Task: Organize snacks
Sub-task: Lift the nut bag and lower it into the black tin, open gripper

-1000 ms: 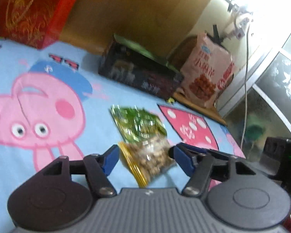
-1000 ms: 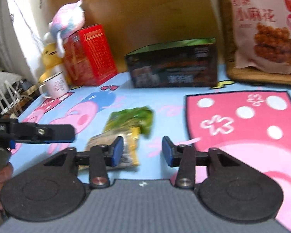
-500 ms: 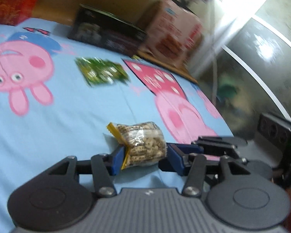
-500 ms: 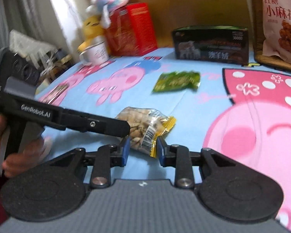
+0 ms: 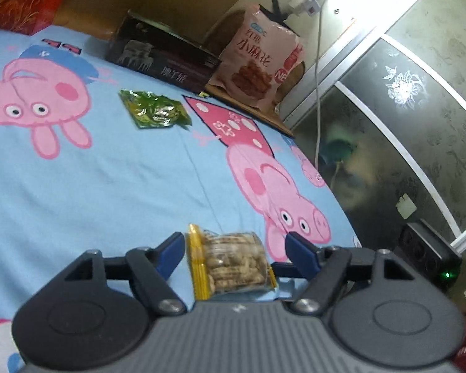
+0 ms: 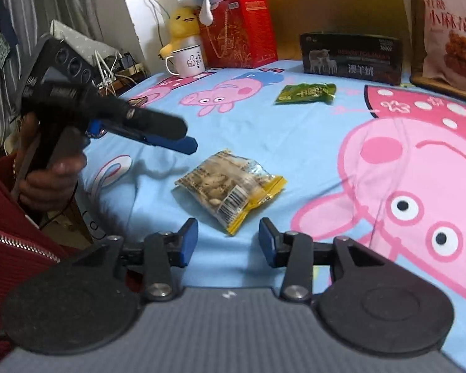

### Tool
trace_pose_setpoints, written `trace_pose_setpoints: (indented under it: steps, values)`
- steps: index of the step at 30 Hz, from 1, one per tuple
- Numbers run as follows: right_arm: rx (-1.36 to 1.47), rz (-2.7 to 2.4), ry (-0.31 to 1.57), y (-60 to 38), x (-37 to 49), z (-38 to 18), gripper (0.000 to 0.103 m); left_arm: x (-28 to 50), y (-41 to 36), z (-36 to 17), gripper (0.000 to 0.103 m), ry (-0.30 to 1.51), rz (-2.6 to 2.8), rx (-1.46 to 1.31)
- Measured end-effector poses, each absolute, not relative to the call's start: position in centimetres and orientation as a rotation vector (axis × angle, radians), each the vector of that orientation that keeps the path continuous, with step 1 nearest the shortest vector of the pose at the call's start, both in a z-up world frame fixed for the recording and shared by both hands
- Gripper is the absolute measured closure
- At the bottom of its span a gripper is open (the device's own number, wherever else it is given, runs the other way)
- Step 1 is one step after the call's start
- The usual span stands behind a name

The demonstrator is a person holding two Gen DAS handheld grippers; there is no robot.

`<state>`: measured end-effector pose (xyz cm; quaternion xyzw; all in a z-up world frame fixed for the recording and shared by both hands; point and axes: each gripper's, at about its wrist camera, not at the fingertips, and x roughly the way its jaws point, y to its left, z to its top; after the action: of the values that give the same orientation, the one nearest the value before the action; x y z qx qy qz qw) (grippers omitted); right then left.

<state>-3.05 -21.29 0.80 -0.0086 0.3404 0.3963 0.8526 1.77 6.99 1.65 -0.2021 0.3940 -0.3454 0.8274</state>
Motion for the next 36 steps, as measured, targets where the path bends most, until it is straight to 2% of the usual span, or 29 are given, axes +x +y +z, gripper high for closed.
trace_pose_setpoints:
  steps: [3,4,6,7,9,11,12,19,24,36]
  values:
    - [-0.066,0.841,0.698,-20.8,-2.9,0.6,0.057,1.8,6.1,1.1,0.033,0.865,-0.749,-0.414]
    - [-0.072,0.844,0.694,-20.6,-2.7,0.4,0.057,1.8,5.7,0.8,0.038,0.876,-0.762,-0.409]
    - [-0.071,0.851,0.686,-20.5,-2.7,0.4,0.057,1.9,5.0,0.3,0.041,0.891,-0.777,-0.4]
    - [-0.069,0.854,0.683,-20.5,-2.5,0.3,0.057,1.8,4.8,0.2,0.048,0.885,-0.786,-0.397]
    - [-0.069,0.852,0.677,-20.4,-2.6,0.3,0.057,1.8,4.4,0.1,0.051,0.896,-0.803,-0.396]
    - [-0.08,0.839,0.672,-20.4,-2.5,0.3,0.065,1.8,4.4,0.2,0.053,0.897,-0.818,-0.396]
    - [-0.089,0.829,0.675,-20.3,-2.2,0.4,0.071,1.9,4.5,0.2,0.053,0.899,-0.824,-0.398]
    - [-0.037,0.838,0.682,-20.6,-0.6,0.9,0.072,3.9,4.7,1.0,0.053,0.882,-0.834,-0.42]
    - [0.022,0.825,0.662,-20.4,3.0,2.3,0.072,8.2,5.0,3.5,0.053,0.825,-0.824,-0.367]
    - [0.158,0.736,0.556,-18.8,20.6,6.3,0.072,24.7,4.6,9.5,0.054,0.684,-0.636,-0.323]
